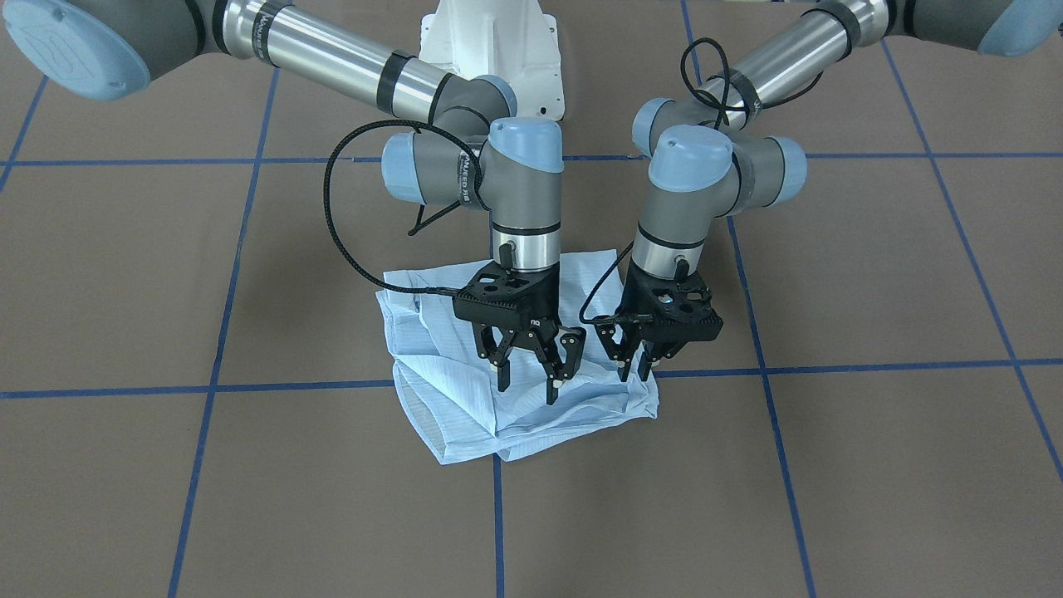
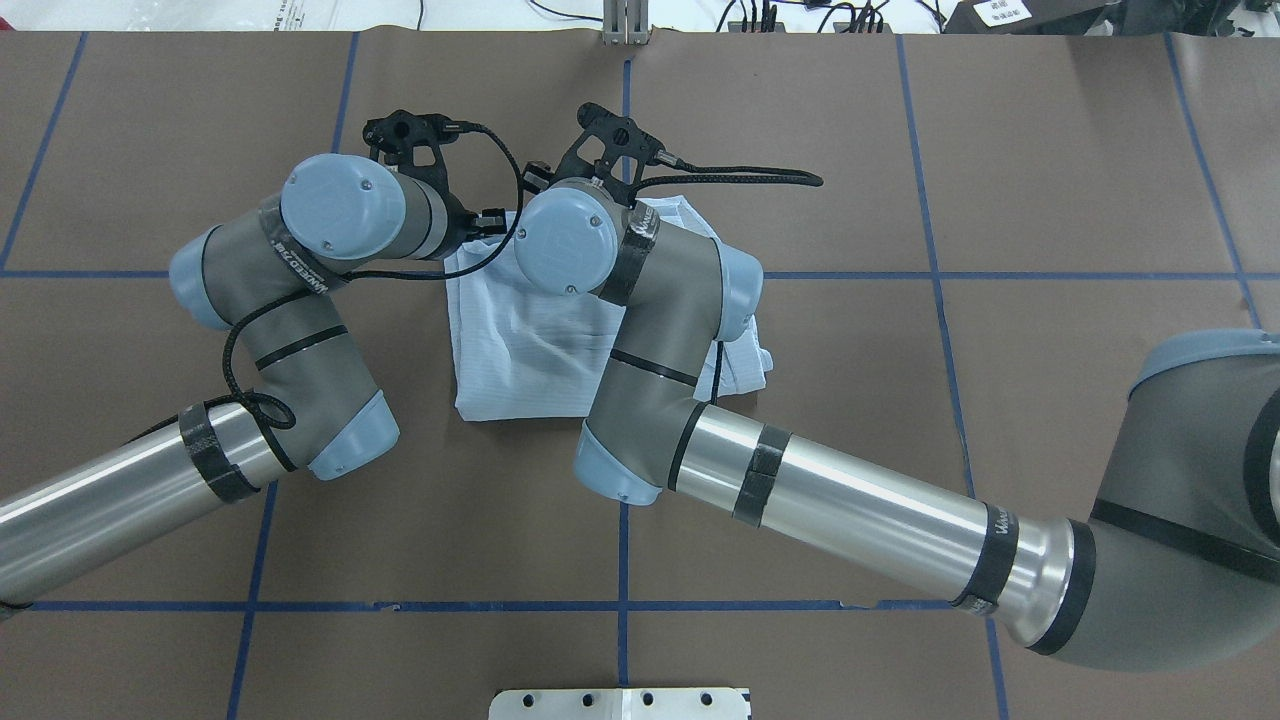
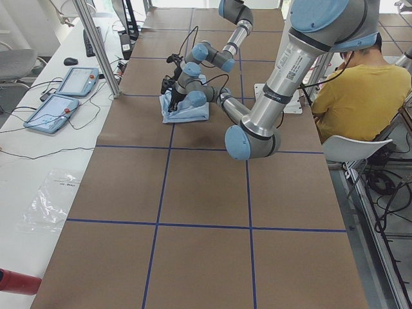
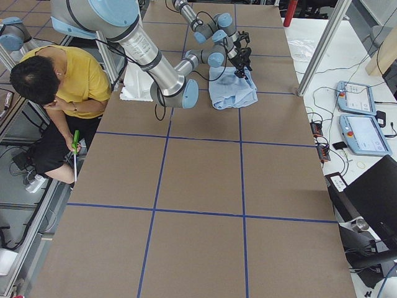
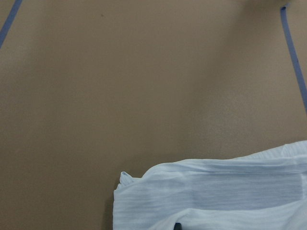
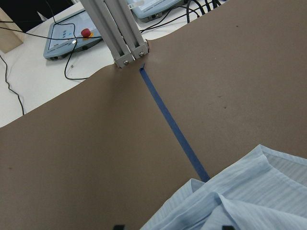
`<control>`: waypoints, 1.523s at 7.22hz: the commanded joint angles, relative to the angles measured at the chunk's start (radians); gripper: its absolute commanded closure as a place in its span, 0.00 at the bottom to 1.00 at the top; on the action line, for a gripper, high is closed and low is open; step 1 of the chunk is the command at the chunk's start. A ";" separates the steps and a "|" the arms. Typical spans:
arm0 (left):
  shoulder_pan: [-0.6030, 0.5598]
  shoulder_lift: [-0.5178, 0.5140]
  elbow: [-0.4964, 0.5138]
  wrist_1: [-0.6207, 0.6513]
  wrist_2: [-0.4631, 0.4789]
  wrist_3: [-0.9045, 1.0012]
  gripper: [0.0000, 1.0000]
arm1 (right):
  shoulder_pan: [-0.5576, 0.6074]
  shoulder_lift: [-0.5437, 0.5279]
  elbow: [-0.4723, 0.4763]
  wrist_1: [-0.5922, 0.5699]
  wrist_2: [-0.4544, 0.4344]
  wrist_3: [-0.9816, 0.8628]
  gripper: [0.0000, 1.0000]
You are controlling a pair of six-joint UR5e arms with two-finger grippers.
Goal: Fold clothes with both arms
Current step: 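Release the folded edge and raise both grippers above the shirt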
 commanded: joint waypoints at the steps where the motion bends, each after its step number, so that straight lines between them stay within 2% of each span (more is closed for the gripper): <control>1: -0.013 0.009 -0.003 -0.016 -0.004 0.073 0.00 | 0.073 -0.080 0.103 0.003 0.153 -0.123 0.00; 3: 0.008 -0.001 -0.003 -0.016 -0.002 0.062 0.00 | 0.129 -0.206 0.227 0.010 0.247 -0.233 0.00; 4: 0.022 -0.003 0.001 -0.030 -0.001 0.063 0.00 | 0.146 -0.227 0.244 0.013 0.283 -0.281 0.00; 6: 0.042 -0.004 0.047 -0.079 0.007 0.070 0.00 | 0.146 -0.270 0.246 0.103 0.284 -0.285 0.00; 8: 0.058 -0.004 0.076 -0.114 0.009 0.066 0.02 | 0.143 -0.272 0.246 0.115 0.284 -0.277 0.00; 9: 0.059 -0.020 0.092 -0.121 0.009 0.070 0.32 | 0.141 -0.270 0.246 0.114 0.284 -0.274 0.00; 10: 0.059 -0.026 0.096 -0.122 0.009 0.071 0.52 | 0.138 -0.270 0.246 0.114 0.282 -0.272 0.00; 11: 0.058 -0.027 0.095 -0.121 0.009 0.073 0.77 | 0.138 -0.270 0.246 0.114 0.282 -0.272 0.00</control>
